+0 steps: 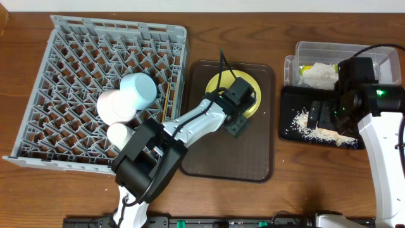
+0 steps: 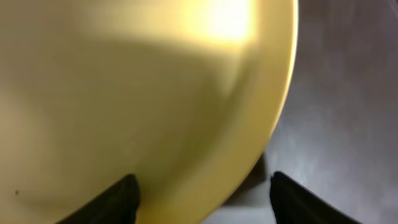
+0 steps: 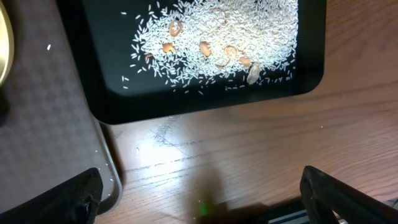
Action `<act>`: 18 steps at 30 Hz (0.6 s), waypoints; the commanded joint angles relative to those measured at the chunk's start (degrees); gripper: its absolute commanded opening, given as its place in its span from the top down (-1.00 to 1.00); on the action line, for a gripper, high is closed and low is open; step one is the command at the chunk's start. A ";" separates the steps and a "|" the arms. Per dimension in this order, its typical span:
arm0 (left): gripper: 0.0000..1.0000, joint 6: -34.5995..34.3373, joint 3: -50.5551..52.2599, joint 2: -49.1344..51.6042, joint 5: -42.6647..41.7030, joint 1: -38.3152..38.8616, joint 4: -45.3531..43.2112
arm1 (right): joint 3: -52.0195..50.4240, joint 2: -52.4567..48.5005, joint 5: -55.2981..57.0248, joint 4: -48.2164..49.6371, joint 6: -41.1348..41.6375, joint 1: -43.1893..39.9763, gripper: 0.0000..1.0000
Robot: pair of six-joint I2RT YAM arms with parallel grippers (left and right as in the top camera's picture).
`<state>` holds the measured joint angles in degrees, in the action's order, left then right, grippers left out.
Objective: Sort waste into correct bins and load items into the dishwasher
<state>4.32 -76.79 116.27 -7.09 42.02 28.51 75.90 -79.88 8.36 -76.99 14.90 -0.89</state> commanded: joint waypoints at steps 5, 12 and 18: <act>-0.14 -1.51 -0.31 0.74 -1.70 4.70 10.88 | 0.09 0.17 -0.28 0.00 0.07 -0.70 -0.99; -0.15 -1.79 -0.31 0.76 -0.79 8.61 9.38 | 0.09 0.17 -0.28 -0.04 0.07 -0.70 -0.99; -0.14 -1.81 -0.31 1.97 5.51 9.81 6.29 | 0.09 0.17 -0.28 -0.20 0.04 -0.70 -0.99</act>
<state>3.03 -77.73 116.05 -5.69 51.53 35.07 75.90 -79.88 8.36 -77.08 14.90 -0.89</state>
